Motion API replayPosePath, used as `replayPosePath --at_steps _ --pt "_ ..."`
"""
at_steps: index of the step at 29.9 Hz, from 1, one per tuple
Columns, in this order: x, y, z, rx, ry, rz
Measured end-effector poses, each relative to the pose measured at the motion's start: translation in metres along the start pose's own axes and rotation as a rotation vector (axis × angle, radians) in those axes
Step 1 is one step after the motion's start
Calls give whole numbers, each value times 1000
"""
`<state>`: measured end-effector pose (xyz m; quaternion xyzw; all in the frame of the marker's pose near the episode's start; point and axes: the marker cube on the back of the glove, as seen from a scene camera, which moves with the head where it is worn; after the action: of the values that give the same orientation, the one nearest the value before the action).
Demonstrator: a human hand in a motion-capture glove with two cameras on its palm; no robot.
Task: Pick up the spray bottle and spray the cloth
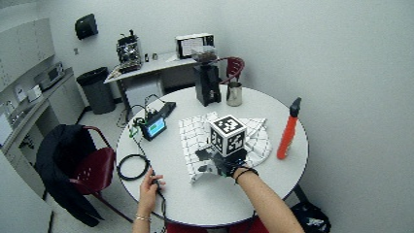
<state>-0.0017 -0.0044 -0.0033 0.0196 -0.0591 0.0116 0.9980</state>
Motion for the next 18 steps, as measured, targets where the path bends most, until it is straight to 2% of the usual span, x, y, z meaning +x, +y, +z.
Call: replayPosePath --at_steps 5,11,14,18 --pt "-16 -2 -11 110 -382 -8" --pt "-11 25 -33 461 -736 -20" --pt "-3 41 -45 570 -822 9" --pt "12 54 -51 620 -849 40"
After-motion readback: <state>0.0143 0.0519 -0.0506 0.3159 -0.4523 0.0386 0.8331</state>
